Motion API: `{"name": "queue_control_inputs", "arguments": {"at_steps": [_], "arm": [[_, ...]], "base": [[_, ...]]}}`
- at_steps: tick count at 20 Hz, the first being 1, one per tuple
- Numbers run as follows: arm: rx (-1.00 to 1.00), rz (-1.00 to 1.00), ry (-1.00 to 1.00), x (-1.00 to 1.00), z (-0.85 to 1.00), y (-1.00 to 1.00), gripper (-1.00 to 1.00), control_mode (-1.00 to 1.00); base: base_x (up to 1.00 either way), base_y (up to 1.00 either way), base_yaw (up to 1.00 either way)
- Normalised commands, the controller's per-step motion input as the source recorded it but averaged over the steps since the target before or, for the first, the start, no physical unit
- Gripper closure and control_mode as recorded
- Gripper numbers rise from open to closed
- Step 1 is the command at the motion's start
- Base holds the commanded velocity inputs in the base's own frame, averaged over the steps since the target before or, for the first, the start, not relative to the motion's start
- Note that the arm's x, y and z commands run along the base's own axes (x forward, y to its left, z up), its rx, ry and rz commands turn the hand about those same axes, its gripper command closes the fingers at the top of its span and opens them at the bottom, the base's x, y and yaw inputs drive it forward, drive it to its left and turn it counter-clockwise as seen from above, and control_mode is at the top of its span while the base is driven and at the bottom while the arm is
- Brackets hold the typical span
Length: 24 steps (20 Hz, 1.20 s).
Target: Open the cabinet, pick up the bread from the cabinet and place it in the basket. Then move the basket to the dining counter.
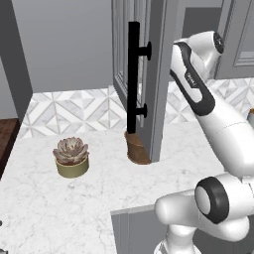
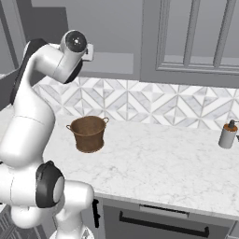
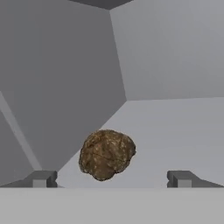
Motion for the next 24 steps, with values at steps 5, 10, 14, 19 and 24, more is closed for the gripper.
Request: {"name": "queue_control_inputs", "arguments": {"at_steps": [5,10,14,19,24], "arm": [[0.01,0.0,0.01,0.35,0.0,0.1,-1.0,-1.0],[0.0,0.0,0.0,0.01,0.0,0.08,-1.0,-1.0],[0.0,0.0,0.0,0.02,-0.05,0.22,-1.0,-1.0],[0.0,0.0,0.0,0.15,-0.07,0.34,-1.0,-1.0],[0.0,0.01,0.01,0.28,-0.01,0.04,-1.0,-1.0]], "base": [[0.0,0.0,0.0],[0.0,0.0,0.0],[0.0,0.0,0.0],[0.0,0.0,0.0],[0.0,0.0,0.0]]}}
